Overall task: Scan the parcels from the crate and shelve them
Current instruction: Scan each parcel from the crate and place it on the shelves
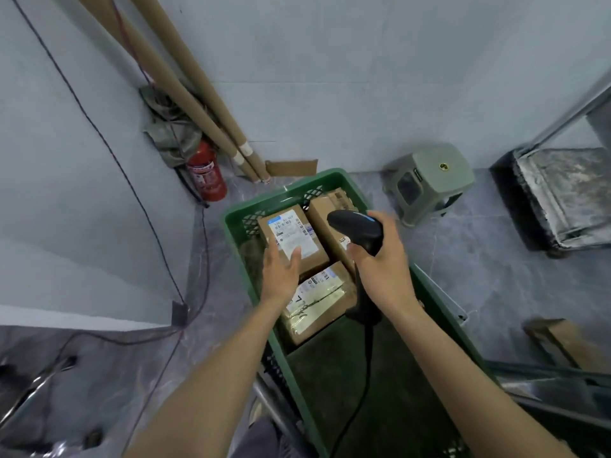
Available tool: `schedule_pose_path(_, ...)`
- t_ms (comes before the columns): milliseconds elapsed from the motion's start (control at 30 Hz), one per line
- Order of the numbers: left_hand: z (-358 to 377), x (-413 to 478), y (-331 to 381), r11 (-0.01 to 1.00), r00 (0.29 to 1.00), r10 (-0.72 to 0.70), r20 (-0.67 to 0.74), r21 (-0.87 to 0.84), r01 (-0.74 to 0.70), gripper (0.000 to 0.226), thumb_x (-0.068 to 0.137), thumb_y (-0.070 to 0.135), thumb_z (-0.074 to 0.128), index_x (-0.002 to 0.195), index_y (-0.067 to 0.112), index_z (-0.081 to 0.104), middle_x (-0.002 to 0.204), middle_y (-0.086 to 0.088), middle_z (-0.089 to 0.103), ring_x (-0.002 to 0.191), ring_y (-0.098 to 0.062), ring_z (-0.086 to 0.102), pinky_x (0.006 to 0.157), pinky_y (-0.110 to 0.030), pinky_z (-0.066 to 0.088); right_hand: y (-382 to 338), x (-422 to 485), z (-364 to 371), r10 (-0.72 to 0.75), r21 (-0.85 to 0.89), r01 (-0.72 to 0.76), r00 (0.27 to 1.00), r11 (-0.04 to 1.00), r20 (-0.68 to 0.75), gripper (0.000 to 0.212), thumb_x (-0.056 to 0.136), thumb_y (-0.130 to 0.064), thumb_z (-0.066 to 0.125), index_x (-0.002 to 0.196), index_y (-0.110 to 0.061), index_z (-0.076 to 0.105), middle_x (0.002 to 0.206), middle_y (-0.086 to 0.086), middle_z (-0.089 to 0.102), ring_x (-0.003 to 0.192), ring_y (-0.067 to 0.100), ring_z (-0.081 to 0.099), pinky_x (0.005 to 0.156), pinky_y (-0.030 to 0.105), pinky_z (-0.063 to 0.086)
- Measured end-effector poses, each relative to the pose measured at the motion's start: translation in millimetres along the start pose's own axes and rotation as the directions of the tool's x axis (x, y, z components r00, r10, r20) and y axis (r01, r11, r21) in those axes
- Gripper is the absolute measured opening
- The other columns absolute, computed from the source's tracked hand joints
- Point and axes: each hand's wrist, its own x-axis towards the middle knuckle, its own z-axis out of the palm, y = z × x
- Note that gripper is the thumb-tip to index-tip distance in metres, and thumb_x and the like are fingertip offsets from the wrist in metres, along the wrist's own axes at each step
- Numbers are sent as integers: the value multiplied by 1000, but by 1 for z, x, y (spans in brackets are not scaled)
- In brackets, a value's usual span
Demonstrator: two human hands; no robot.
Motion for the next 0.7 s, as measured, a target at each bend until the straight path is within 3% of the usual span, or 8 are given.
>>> schedule_pose_path(167, 18, 23, -22, 994, 994, -108, -15, -29, 107, 72, 98, 43, 45, 153, 31, 1, 160, -6, 12, 143, -31, 22, 112, -49, 24, 31, 11, 3, 44, 8, -44, 999, 999, 25, 54, 85, -5, 63, 122, -38, 44, 107, -19, 53, 97, 3, 56, 76, 13, 45)
schedule_pose_path(367, 30, 42, -42, 990, 992, -128, -11, -67, 127, 76, 97, 38, 50, 153, 32, -2, 157, -10, 19, 139, -33, 30, 107, -44, 32, 54, 19, 16, 65, 45, -66, 997, 997, 37, 53, 84, -2, 63, 121, -37, 47, 105, -24, 54, 97, -9, 54, 76, 2, 43)
schedule_pose_path(500, 39, 53, -44, 988, 990, -139, -15, -74, 137, 78, 96, 38, 52, 151, 37, -3, 151, -15, 29, 128, -33, 45, 90, -32, 39, 62, 21, 23, 86, 40, -88, 995, 995, 55, 54, 85, -4, 62, 118, -42, 43, 102, -24, 54, 90, -8, 56, 70, 1, 42)
schedule_pose_path(700, 41, 64, -52, 986, 988, -154, -6, -57, 154, 87, 91, 41, 59, 151, 36, -4, 149, -17, 33, 130, -37, 42, 101, -42, 38, 72, 24, 26, 113, 56, -117, 992, 992, 58, 54, 85, -3, 62, 110, -46, 43, 92, -37, 52, 88, -16, 52, 68, -1, 40)
